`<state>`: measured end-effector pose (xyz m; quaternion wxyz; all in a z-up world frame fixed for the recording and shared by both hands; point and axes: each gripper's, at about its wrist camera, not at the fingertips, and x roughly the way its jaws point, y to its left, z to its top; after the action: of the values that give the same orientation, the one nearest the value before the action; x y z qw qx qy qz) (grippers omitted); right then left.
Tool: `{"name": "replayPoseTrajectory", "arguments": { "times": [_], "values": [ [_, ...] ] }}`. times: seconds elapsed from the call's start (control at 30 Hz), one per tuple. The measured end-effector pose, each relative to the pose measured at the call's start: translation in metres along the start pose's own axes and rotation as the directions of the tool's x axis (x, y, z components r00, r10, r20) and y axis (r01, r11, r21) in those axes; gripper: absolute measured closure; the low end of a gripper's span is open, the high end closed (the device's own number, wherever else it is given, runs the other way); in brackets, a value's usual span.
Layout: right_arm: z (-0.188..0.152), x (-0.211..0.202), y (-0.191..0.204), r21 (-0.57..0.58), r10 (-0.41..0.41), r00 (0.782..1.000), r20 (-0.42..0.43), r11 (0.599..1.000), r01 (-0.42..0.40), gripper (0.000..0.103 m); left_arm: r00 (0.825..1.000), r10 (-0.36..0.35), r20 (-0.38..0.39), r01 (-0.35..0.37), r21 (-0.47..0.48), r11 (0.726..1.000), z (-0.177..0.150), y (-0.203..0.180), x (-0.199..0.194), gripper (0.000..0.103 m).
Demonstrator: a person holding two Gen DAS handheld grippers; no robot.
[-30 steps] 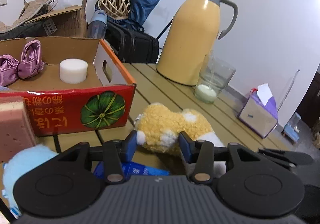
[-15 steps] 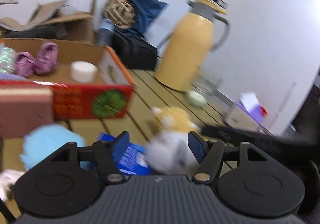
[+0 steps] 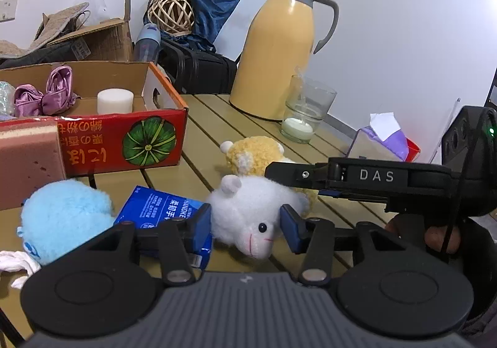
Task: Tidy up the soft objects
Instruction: 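Grasp the white sheep plush with the left gripper while the right gripper grasps the yellow plush, then carry both plush toys into the cardboard box while both grippers open to release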
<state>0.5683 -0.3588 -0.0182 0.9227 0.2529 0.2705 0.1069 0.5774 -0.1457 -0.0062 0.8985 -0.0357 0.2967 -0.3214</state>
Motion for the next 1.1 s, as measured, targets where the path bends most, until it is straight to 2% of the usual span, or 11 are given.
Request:
{"name": "replayPoseTrajectory", "arguments": {
  "times": [0.13, 0.27, 0.6, 0.83, 1.1],
  "values": [
    [0.000, -0.018, 0.016, -0.022, -0.011, 1.000, 0.025, 1.000, 0.011, 0.053, 1.000, -0.004, 0.022, 0.005, -0.036, 0.999, 0.001, -0.007, -0.026, 0.054],
    [-0.006, -0.048, 0.035, -0.031, 0.000, 0.999, 0.035, 1.000, 0.002, 0.054, 0.999, 0.010, 0.053, -0.007, -0.053, 0.999, -0.006, -0.022, -0.070, 0.054],
    [-0.036, -0.170, 0.112, -0.080, 0.040, 0.992, 0.116, 0.996, -0.031, 0.054, 0.985, 0.047, 0.165, -0.041, -0.034, 0.999, -0.032, -0.086, -0.207, 0.054],
    [-0.069, -0.248, 0.153, -0.105, 0.110, 0.985, 0.130, 0.990, -0.097, 0.054, 0.969, 0.080, 0.235, -0.073, -0.041, 0.997, -0.061, -0.122, -0.301, 0.054],
    [-0.097, -0.321, 0.223, -0.229, 0.184, 0.971, 0.155, 0.962, -0.146, 0.054, 0.941, 0.118, 0.318, -0.114, -0.031, 0.993, -0.079, -0.147, -0.389, 0.054]
  ]
}}
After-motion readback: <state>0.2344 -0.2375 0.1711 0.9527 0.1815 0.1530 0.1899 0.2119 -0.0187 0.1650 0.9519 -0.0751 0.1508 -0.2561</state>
